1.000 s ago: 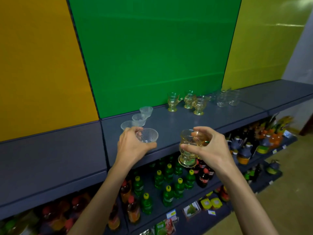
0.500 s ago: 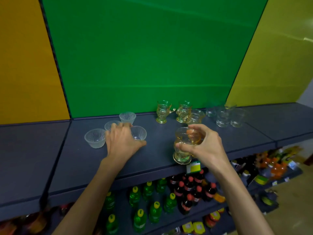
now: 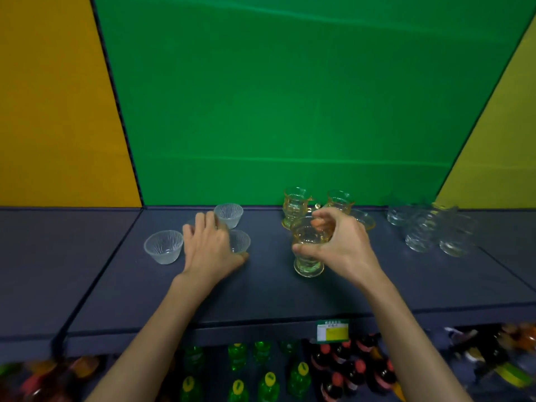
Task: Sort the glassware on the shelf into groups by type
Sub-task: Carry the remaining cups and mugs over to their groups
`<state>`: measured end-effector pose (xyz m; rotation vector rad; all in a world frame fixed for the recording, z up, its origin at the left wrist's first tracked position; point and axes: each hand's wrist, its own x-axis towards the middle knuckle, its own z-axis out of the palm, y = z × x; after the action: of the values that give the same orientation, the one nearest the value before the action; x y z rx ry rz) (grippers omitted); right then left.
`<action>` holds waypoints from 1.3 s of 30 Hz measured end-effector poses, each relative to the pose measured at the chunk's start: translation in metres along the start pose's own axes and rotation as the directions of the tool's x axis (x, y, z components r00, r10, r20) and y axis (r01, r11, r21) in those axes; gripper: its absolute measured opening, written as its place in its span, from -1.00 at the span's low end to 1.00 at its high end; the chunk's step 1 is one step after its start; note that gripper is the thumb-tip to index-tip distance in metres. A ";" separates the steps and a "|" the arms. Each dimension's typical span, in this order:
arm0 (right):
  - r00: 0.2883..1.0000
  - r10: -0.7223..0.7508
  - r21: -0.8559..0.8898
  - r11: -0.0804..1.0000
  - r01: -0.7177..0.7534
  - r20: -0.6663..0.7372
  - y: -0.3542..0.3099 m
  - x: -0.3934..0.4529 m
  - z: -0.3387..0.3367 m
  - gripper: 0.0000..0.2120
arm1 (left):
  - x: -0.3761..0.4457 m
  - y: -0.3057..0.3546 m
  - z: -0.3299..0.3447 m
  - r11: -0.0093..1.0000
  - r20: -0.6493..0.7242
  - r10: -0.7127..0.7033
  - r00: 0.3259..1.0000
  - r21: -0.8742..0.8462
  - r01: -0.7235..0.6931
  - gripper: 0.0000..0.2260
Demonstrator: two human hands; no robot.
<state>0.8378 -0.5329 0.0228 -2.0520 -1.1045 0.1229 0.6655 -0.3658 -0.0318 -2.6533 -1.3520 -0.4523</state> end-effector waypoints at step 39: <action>0.938 -0.238 -0.498 0.799 0.337 0.252 0.018 0.092 0.020 -0.23 | 0.019 0.035 -0.037 0.992 0.019 0.100 0.995 -0.076 -0.099 -0.38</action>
<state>0.8982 -0.4585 0.0211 -2.3503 -1.7061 -0.1855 0.6967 -0.3813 0.0099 -2.7789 -1.2249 -0.4706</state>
